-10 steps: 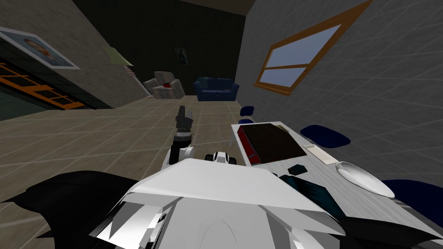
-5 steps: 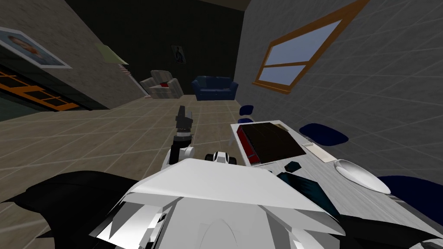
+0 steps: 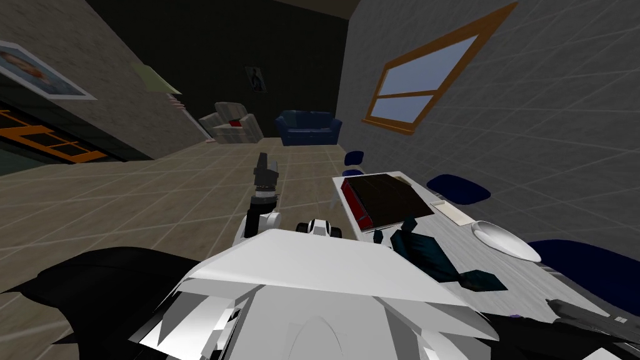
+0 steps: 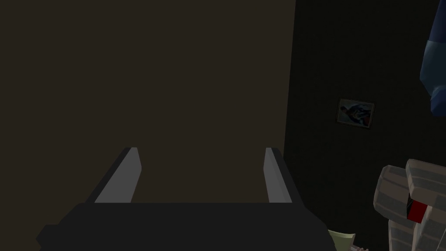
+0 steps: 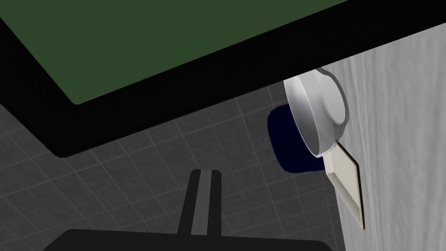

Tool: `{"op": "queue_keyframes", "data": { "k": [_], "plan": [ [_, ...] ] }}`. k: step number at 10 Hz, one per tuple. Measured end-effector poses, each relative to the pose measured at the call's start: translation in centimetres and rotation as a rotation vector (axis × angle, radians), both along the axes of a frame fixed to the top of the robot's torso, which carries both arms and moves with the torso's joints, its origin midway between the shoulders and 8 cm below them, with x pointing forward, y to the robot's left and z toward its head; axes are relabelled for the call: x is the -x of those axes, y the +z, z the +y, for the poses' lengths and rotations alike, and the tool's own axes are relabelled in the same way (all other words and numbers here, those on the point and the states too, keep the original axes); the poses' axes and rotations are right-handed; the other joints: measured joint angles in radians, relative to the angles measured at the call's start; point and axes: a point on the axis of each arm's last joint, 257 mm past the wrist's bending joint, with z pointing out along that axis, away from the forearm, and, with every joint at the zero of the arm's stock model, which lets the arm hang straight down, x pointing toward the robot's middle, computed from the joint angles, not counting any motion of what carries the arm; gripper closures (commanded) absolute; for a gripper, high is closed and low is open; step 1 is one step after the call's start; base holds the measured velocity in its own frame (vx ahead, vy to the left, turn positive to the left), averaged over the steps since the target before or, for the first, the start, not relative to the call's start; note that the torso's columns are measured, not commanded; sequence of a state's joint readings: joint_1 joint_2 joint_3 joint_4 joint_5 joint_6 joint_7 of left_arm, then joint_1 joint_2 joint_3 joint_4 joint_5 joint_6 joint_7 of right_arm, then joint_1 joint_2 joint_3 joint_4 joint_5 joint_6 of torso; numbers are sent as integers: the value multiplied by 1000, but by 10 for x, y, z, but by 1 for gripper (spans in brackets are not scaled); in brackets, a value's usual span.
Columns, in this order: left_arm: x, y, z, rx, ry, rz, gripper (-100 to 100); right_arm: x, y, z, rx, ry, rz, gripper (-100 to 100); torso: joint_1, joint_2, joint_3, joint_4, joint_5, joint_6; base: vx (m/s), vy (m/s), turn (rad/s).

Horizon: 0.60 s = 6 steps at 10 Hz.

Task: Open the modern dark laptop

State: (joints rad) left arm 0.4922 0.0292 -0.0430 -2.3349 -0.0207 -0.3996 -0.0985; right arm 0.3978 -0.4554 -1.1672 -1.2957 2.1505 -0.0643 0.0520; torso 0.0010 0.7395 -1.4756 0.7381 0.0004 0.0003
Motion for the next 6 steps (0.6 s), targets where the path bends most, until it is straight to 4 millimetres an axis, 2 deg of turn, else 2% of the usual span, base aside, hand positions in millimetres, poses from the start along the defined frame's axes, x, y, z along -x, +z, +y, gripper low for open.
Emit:
{"op": "queue_keyframes", "data": {
  "k": [2,4,5,6],
  "plan": [
    [0,0,0,0,0,0,0,-40,-7,-2,1,36,-24,100,-1,-1,0,0,0,-1,-34,3,16],
    [0,0,0,0,0,0,0,-56,-15,7,-21,68,-38,100,-2,-5,-2,-1,-1,0,10,-4,-2],
    [0,0,0,0,0,0,0,-58,-18,8,-26,71,-43,100,-1,-3,-2,-1,0,0,-91,14,-204],
    [0,0,0,0,0,0,0,-77,-16,5,-15,86,-55,100,0,3,2,1,0,0,-120,37,-80]
  ]
}}
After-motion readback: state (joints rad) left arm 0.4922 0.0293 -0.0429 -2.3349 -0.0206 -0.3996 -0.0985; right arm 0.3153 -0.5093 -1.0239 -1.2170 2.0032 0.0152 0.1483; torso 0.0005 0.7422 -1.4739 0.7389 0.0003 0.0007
